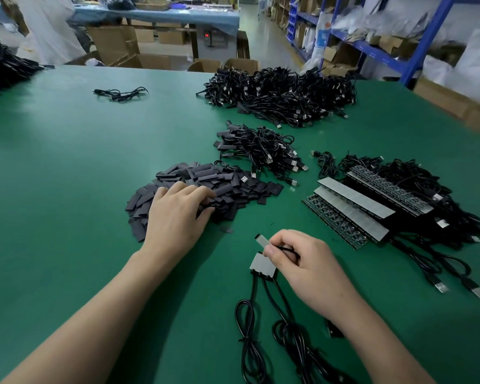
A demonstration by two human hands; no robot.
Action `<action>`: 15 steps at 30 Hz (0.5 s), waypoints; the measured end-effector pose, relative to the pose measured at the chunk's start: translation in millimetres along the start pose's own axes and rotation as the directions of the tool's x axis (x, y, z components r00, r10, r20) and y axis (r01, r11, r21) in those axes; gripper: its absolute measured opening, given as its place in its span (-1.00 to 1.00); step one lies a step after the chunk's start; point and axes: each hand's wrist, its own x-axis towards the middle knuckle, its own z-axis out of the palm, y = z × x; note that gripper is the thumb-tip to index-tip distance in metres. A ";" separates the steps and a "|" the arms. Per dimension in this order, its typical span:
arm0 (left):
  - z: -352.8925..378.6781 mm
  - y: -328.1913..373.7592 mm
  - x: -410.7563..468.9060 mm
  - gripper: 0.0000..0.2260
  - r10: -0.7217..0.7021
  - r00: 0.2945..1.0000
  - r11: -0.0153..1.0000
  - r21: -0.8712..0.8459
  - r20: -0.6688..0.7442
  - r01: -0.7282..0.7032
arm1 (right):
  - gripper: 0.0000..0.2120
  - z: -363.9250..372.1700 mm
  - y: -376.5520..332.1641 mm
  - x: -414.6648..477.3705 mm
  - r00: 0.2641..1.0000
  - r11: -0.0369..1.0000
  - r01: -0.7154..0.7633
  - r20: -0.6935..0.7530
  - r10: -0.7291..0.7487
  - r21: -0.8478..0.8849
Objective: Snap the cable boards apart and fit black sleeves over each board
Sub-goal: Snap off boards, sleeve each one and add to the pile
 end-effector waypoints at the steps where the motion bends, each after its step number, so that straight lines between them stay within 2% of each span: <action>1: 1.6 0.5 -1.2 -0.85 -0.001 1.000 1.000 -0.004 -0.023 0.001 | -0.77 0.0 -0.3 0.2 1.000 1.000 0.000 -0.001 0.000 0.008; 7: 4.5 6.4 -5.7 -0.94 -0.077 0.991 0.991 -0.118 -0.110 0.064 | -0.78 -1.0 -1.3 -0.3 1.000 0.999 -0.006 0.014 0.005 0.046; 10: -3.0 12.3 -7.3 -0.93 -0.117 0.981 0.959 -0.273 -0.157 0.070 | -0.79 -1.3 -3.3 -0.9 1.000 0.997 -0.001 0.029 -0.001 0.072; 12: -11.4 21.3 -9.1 -0.92 -0.210 0.971 0.840 -0.530 -0.117 0.117 | -0.79 -2.0 -4.4 -0.6 0.999 0.993 0.006 0.032 -0.009 0.114; 14: -20.8 35.2 -12.6 -0.87 -0.245 0.968 0.594 -0.782 0.047 0.188 | -0.76 -2.8 -4.1 -0.7 0.999 0.978 0.000 0.047 -0.010 0.208; 15: -24.4 42.4 -16.3 -0.85 -0.209 0.970 0.486 -0.847 0.127 0.216 | -0.72 -3.3 -4.2 -1.0 0.998 0.966 -0.008 0.058 -0.007 0.259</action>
